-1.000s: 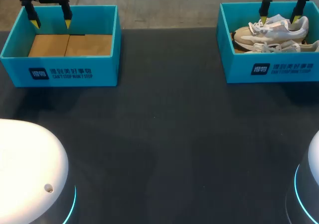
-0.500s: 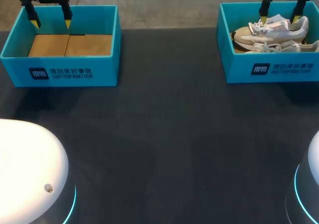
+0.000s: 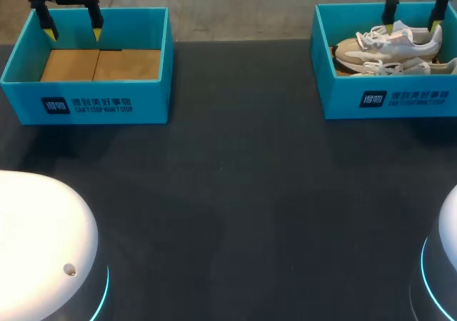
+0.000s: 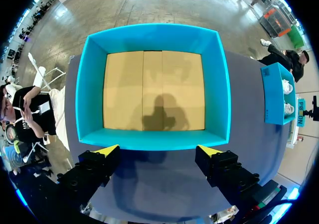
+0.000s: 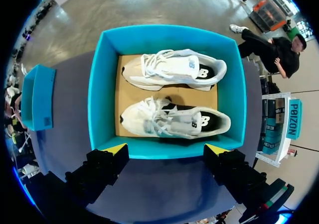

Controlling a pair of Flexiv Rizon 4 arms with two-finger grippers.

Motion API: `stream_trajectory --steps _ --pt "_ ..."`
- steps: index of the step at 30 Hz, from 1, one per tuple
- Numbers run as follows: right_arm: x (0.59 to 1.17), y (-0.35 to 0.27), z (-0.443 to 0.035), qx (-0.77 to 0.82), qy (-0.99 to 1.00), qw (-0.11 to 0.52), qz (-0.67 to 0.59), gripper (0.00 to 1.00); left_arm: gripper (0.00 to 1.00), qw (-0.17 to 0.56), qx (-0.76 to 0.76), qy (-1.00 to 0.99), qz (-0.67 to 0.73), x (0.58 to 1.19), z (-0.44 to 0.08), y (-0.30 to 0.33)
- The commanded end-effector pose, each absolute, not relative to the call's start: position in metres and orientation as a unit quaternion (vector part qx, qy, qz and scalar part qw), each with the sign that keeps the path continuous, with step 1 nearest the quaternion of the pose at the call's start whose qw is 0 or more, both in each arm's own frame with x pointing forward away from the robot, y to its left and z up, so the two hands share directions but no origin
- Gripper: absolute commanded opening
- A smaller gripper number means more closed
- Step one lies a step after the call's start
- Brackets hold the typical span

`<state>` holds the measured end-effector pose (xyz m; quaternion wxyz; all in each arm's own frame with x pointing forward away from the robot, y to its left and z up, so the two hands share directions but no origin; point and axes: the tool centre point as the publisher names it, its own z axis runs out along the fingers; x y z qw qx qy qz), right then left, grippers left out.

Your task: Take the shoe out of the shoebox, open the shoe tongue, remove and reinsert the insole, then place the shoe into the shoebox

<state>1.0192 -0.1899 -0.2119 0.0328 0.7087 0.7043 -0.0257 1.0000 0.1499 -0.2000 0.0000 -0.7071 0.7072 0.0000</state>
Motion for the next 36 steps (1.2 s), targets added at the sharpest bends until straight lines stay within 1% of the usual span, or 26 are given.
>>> stream_trajectory --steps 1,11,22,23,24,25,28,31,36 --pt "1.035 -0.208 -0.221 0.712 0.702 0.018 -0.033 1.0 1.0 0.0 -0.707 0.707 0.0 1.0 -0.2 0.15" --pt "1.05 -0.253 -0.235 0.717 0.694 0.024 -0.06 1.0 1.0 0.0 -0.707 0.707 0.0 1.0 -0.2 0.15" --pt "1.053 -0.308 -0.247 0.744 0.665 0.03 -0.065 1.0 1.0 0.0 -0.707 0.707 0.0 1.0 -0.2 0.15" --pt "1.052 -0.31 -0.25 0.744 0.664 0.03 -0.066 0.98 1.0 0.0 -0.707 0.707 0.0 1.0 -0.2 0.15" --pt "1.051 -0.311 -0.252 0.744 0.664 0.03 -0.069 0.89 1.0 0.0 -0.707 0.707 0.0 1.0 -0.2 0.15" --pt "1.051 -0.312 -0.254 0.745 0.663 0.029 -0.07 0.89 1.0 0.0 -0.707 0.707 0.0 1.0 -0.2 0.15" --pt "1.048 -0.313 -0.263 0.743 0.665 0.025 -0.075 0.91 1.0 0.0 -0.707 0.707 0.0 1.0 -0.2 0.15" --pt "1.045 -0.313 -0.27 0.74 0.667 0.022 -0.078 0.77 1.0 0.0 -0.707 0.707 0.0 1.0 -0.2 0.15" --pt "1.039 -0.317 -0.278 0.74 0.667 0.019 -0.08 0.78 1.0 0.0 -0.707 0.707 0.0 1.0 -0.2 0.15"
